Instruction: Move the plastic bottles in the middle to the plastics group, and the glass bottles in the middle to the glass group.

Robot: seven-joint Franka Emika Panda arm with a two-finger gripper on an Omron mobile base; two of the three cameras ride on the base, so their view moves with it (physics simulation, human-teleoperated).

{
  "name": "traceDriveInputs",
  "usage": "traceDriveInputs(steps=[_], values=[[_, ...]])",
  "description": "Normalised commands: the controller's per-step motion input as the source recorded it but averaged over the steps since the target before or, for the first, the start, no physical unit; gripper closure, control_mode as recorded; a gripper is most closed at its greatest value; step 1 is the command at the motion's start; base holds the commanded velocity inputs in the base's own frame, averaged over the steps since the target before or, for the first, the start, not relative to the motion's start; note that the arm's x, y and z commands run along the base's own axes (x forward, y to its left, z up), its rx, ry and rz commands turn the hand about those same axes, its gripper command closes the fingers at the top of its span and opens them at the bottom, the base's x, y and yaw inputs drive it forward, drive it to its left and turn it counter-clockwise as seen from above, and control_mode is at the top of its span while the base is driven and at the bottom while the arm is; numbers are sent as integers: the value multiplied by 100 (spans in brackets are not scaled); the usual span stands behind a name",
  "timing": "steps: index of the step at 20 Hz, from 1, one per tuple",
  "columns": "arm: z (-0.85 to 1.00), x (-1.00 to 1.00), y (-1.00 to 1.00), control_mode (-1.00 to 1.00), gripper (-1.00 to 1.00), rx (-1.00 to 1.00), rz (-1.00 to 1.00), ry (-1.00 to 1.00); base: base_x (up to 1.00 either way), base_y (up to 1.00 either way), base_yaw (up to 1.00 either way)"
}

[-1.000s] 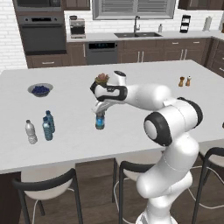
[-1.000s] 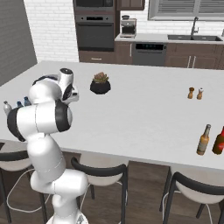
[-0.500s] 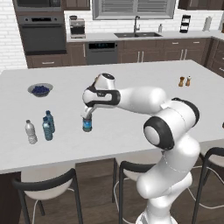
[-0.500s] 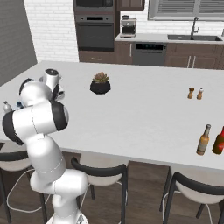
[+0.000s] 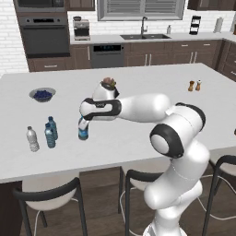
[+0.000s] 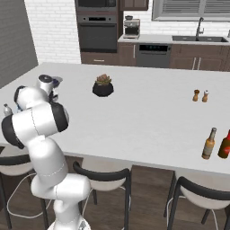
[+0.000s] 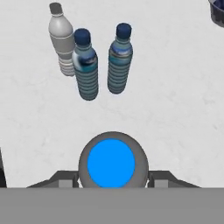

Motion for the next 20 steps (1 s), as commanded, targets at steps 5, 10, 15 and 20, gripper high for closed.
traceDriveInputs(steps=[5,10,15,20], values=[[0,0,38,-100,100,0,13,0,0,0,0],[0,0,34,-100,100,0,11,-1,0,0,0],[0,0,37,-100,100,0,9,0,0,0,0],[-1,5,27,-100,100,0,6,0,0,0,0]])
